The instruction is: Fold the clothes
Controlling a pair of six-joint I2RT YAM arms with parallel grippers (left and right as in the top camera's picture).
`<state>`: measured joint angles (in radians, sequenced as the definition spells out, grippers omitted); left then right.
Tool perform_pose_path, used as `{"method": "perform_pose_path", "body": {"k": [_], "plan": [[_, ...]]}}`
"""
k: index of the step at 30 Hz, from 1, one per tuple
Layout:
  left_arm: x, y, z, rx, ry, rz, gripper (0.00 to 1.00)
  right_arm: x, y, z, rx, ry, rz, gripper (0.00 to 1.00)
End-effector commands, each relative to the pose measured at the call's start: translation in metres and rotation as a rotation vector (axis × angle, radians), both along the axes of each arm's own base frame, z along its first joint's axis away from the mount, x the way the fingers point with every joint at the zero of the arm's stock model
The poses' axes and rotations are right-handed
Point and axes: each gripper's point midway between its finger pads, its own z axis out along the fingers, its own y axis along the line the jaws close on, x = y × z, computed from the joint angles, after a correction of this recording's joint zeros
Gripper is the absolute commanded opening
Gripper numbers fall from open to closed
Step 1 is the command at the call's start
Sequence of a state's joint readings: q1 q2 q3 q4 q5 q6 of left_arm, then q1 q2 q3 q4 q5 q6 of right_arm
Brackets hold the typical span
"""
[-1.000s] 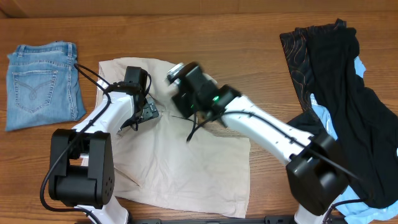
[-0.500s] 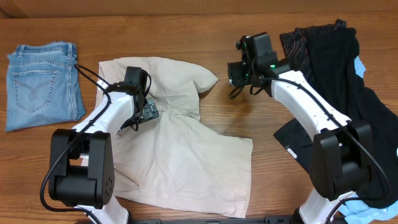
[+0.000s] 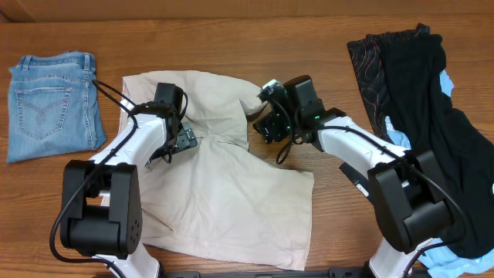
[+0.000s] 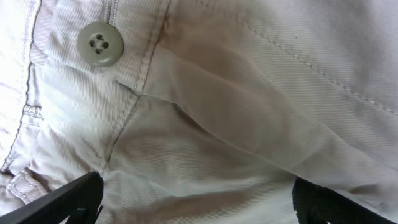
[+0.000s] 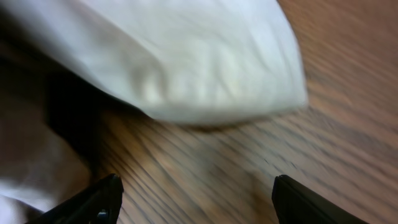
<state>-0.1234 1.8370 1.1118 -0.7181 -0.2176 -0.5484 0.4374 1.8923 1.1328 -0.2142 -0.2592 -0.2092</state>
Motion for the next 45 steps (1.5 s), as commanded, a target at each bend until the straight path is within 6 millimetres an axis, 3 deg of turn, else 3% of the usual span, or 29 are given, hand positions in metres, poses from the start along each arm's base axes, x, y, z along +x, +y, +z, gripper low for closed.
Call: {"method": "perform_pose_path", "body": {"k": [1, 5, 16, 18, 20, 21, 23, 26, 28, 31, 35, 38, 39, 41, 43, 44, 45], "plan": [[0.001, 0.001, -0.003, -0.005, 0.008, 0.010, 1.00, -0.003, 0.023, -0.019, 0.063, 0.041, -0.020, 0.81], [0.000, 0.001, -0.003, -0.004, 0.012, 0.010, 1.00, 0.010, 0.034, -0.033, 0.172, 0.096, -0.157, 0.80], [-0.001, 0.001, -0.003, -0.003, 0.015, 0.010, 1.00, 0.039, 0.041, -0.008, 0.287, -0.002, -0.236, 0.73], [-0.001, 0.001, -0.003, -0.003, 0.017, 0.010, 1.00, 0.039, 0.041, -0.008, 0.287, -0.002, -0.236, 0.62], [-0.001, 0.001, -0.003, -0.004, 0.016, 0.010, 1.00, 0.040, 0.040, -0.008, 0.282, -0.006, -0.247, 0.33], [-0.001, 0.001, -0.003, -0.004, 0.016, 0.010, 1.00, 0.041, 0.038, -0.008, 0.276, -0.011, -0.256, 0.13], [-0.001, 0.001, -0.003, -0.003, 0.017, 0.010, 1.00, 0.043, 0.036, -0.009, 0.270, -0.015, -0.277, 0.04], [-0.002, 0.001, -0.003, -0.003, 0.020, 0.010, 1.00, 0.048, 0.030, -0.008, 0.254, -0.034, -0.314, 0.04], [-0.002, 0.001, -0.003, -0.002, 0.022, 0.010, 1.00, 0.051, 0.025, 0.006, 0.241, -0.070, -0.303, 0.04], [-0.003, 0.001, -0.003, -0.002, 0.025, 0.006, 1.00, 0.063, 0.002, 0.038, 0.171, -0.146, -0.343, 0.04], [-0.002, 0.001, -0.003, -0.001, 0.023, 0.003, 1.00, 0.082, -0.036, 0.107, -0.032, -0.339, -0.329, 0.04], [-0.003, 0.001, -0.003, -0.002, 0.025, 0.003, 1.00, 0.093, -0.059, 0.138, -0.200, -0.416, -0.323, 0.04], [-0.003, 0.001, -0.003, -0.002, 0.026, 0.003, 1.00, 0.095, -0.065, 0.141, -0.235, -0.426, -0.341, 0.08], [-0.004, 0.001, -0.003, -0.001, 0.029, 0.003, 1.00, 0.093, -0.078, 0.137, -0.289, -0.414, -0.387, 0.33], [-0.005, 0.002, -0.003, 0.000, 0.036, 0.003, 1.00, 0.086, -0.081, 0.125, -0.316, -0.363, -0.375, 0.38], [-0.006, 0.002, -0.004, 0.001, 0.040, 0.003, 1.00, 0.074, -0.086, 0.111, -0.347, -0.294, -0.374, 0.63], [-0.007, 0.002, -0.004, 0.001, 0.041, 0.003, 1.00, 0.065, -0.092, 0.101, -0.358, -0.232, -0.394, 0.68]]}}
